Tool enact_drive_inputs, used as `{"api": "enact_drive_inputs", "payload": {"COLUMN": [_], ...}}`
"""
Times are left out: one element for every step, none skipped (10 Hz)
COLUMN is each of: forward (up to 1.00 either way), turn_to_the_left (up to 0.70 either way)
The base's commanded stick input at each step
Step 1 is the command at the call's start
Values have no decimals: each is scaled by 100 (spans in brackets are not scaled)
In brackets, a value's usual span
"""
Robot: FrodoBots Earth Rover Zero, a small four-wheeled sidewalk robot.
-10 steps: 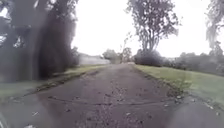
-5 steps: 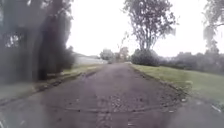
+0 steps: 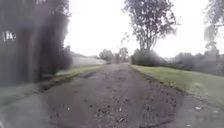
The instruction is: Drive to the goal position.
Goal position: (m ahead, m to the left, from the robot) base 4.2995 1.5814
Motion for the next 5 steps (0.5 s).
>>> {"api": "enact_drive_inputs", "payload": {"forward": [85, 85, 85, 85, 85], "turn_to_the_left": [-7, -9, -12, -14, -16]}}
